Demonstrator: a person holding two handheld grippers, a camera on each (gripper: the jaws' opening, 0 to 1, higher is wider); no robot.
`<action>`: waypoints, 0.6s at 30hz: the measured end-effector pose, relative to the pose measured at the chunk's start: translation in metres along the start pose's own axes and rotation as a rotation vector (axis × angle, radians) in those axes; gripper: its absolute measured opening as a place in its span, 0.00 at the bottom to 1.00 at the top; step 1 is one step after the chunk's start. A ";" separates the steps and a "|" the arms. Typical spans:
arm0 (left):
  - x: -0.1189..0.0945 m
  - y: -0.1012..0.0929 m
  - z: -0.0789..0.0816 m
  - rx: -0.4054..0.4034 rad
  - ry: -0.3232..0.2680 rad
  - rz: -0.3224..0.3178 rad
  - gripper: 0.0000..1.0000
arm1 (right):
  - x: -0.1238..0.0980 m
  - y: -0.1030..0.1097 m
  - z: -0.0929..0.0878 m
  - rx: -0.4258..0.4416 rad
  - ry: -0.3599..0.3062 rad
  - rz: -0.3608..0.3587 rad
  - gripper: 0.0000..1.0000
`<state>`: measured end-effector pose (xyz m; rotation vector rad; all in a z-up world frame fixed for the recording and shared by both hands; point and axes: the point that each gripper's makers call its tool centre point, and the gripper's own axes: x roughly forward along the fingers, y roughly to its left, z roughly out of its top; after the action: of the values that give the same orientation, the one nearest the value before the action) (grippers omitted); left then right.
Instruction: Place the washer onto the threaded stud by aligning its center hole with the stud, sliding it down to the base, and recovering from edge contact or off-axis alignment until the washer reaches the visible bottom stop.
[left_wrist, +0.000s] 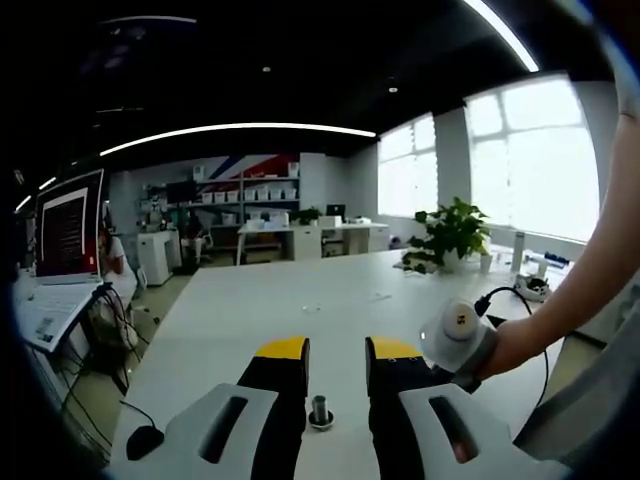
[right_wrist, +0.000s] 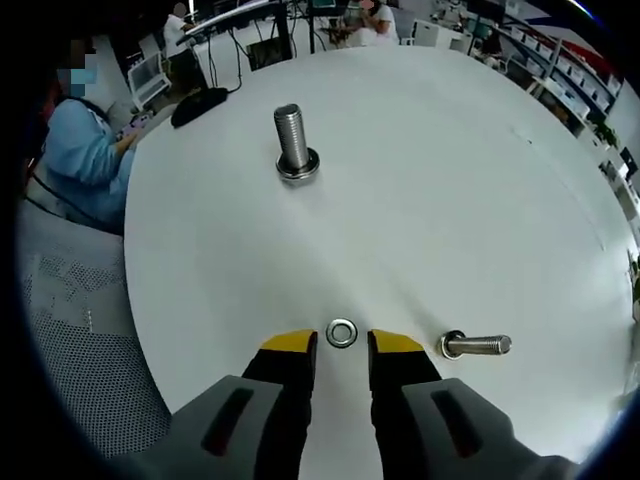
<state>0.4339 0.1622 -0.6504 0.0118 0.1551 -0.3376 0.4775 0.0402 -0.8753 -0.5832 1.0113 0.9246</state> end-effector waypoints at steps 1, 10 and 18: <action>0.000 0.000 0.000 0.000 0.000 0.000 0.20 | 0.000 0.000 0.000 0.000 -0.001 0.000 0.22; 0.000 -0.001 0.000 0.001 0.001 -0.004 0.20 | 0.001 0.001 0.001 -0.025 -0.013 0.000 0.19; 0.000 -0.001 0.000 -0.001 0.000 -0.004 0.20 | 0.001 0.001 0.001 -0.022 -0.025 0.000 0.15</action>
<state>0.4337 0.1609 -0.6503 0.0101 0.1554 -0.3419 0.4775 0.0420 -0.8753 -0.5887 0.9803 0.9414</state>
